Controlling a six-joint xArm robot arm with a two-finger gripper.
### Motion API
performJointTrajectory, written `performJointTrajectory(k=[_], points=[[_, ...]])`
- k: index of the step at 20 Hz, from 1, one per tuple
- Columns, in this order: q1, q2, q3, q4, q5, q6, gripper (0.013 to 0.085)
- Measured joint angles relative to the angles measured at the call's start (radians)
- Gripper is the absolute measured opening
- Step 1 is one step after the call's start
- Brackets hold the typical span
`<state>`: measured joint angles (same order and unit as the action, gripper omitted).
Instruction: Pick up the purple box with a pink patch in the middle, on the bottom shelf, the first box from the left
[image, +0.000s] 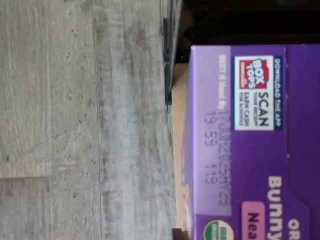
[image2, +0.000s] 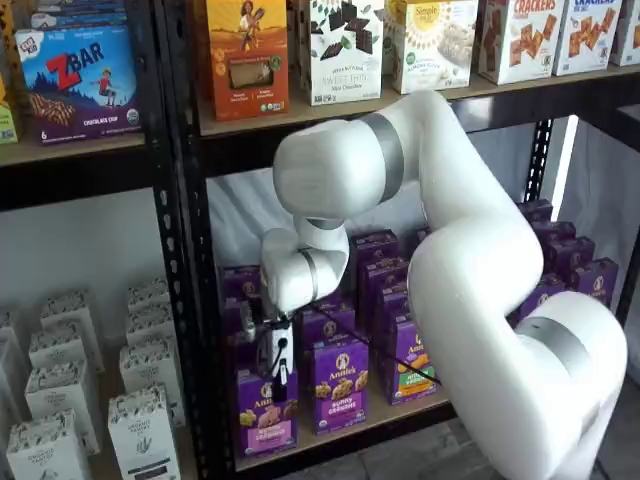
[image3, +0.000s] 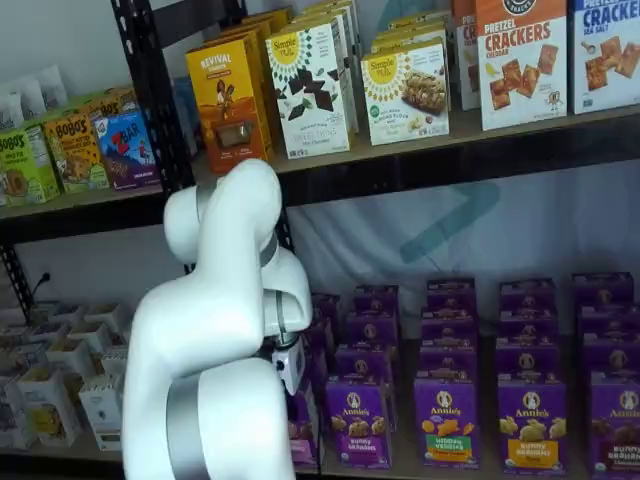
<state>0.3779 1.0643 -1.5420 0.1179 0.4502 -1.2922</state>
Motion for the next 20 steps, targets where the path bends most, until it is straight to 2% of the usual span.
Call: performJointTrajectory(k=[5, 8, 14, 20], points=[[0.0, -0.01, 0.017, -0.004, -0.003, 0.003, 0.041], [0.0, -0.016, 0.027, -0.005, -0.008, 0.004, 0.033], [0.004, -0.03, 0.048, -0.007, -0.013, 0.01, 0.033], [0.008, -0.082, 0.123, -0.042, -0.027, 0.044, 0.033]])
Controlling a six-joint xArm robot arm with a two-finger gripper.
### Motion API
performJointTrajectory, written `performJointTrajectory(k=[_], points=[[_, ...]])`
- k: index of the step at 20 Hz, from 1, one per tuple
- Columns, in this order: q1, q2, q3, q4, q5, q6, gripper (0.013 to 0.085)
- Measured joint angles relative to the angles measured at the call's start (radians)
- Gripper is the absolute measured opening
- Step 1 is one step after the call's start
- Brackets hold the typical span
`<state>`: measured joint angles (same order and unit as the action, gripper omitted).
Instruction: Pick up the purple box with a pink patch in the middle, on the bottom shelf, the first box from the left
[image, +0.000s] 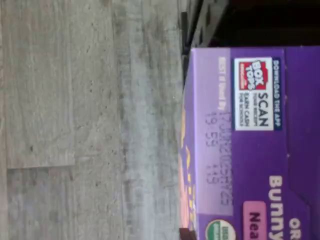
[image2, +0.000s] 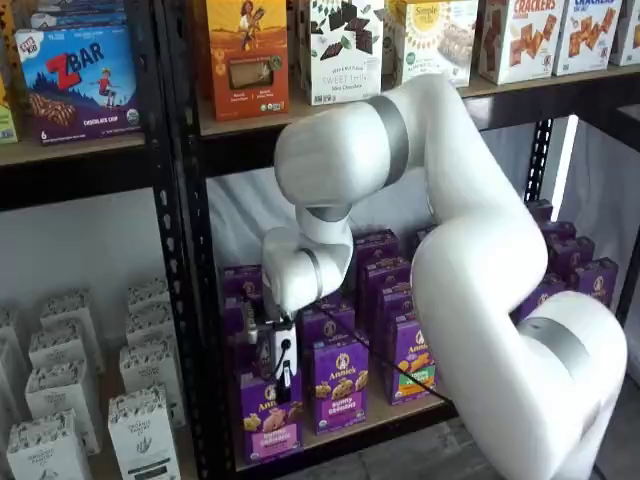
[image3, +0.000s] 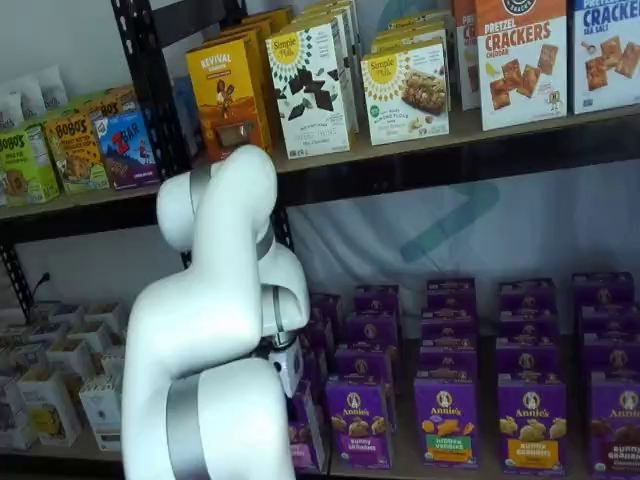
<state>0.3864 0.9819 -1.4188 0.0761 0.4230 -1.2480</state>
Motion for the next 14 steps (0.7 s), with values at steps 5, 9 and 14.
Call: performJointTrajectory(k=[5, 9, 14], points=[[-0.001, -0.076, 0.106, -0.032, -0.013, 0.027, 0.033], [-0.008, -0.15, 0.206, -0.085, -0.038, 0.069, 0.033], [-0.023, -0.255, 0.338, -0.123, -0.07, 0.09, 0.033]])
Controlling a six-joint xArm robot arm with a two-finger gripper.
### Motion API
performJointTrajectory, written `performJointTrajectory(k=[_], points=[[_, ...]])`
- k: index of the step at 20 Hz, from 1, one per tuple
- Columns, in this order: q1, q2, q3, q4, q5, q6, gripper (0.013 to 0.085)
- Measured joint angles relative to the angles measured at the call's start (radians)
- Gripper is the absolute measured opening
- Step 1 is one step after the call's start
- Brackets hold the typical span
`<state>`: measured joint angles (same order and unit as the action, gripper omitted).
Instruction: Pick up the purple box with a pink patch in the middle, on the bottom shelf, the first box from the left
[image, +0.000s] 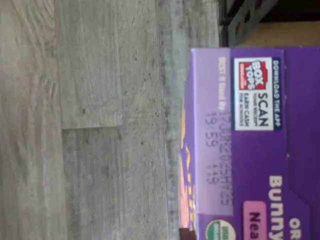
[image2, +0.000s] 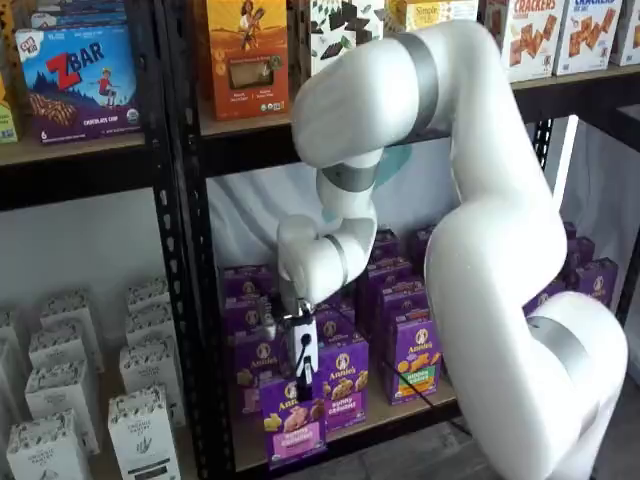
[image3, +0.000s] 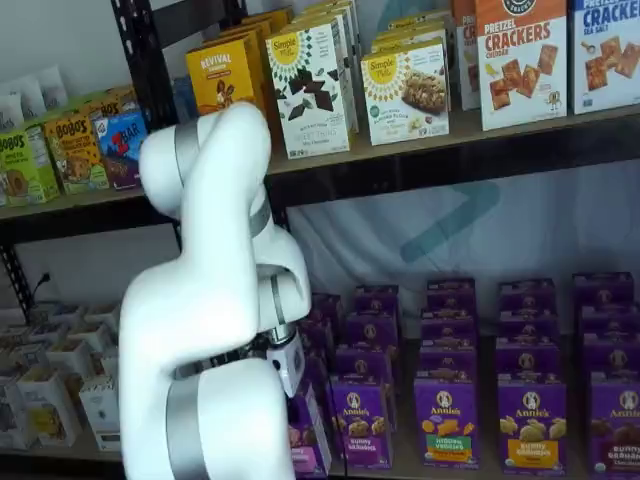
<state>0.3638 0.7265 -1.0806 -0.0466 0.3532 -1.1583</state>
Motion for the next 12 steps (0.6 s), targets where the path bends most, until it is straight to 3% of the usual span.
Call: performJointTrajectory(k=[12], points=[[-0.047, -0.184, 0.185, -0.069, -0.014, 0.019, 0.033]])
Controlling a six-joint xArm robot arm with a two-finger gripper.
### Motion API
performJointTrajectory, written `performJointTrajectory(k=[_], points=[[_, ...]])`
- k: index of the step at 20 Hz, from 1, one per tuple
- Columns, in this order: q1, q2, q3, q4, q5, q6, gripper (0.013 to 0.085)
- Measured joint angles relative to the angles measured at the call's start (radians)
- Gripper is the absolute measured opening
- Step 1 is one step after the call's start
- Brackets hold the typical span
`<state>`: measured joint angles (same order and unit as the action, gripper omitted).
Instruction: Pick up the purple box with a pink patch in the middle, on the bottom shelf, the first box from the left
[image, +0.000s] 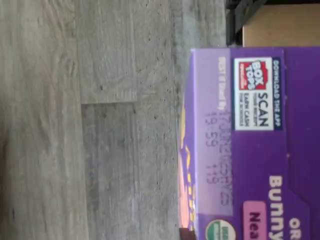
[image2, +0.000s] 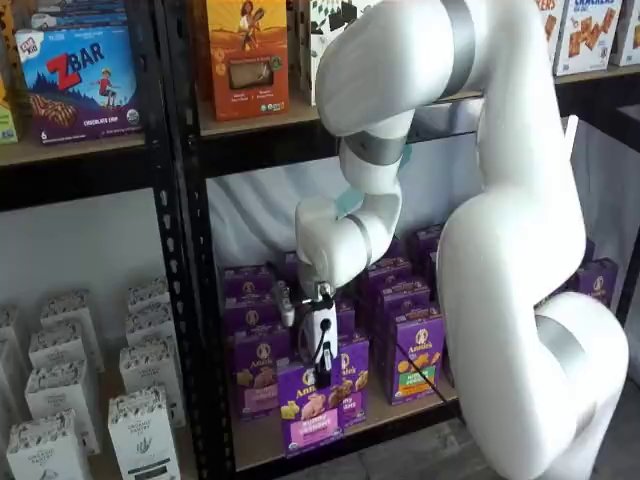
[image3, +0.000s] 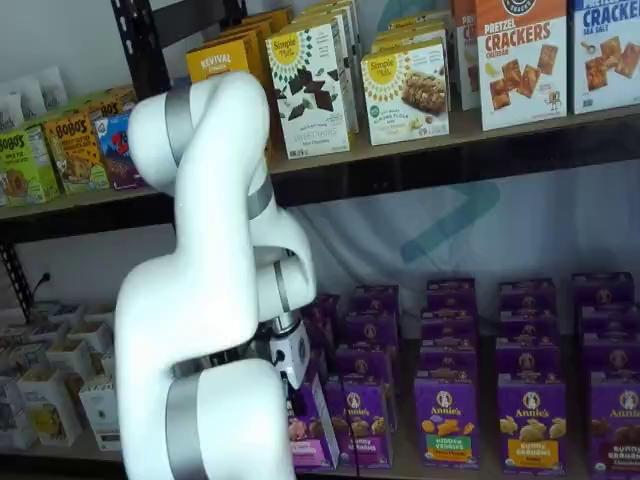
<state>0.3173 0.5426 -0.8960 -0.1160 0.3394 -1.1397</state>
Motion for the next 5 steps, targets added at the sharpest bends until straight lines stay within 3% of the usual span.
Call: performJointTrajectory(k=[5], points=[[-0.021, -0.063, 0.047, -0.006, 0.024, -0.016, 0.033]])
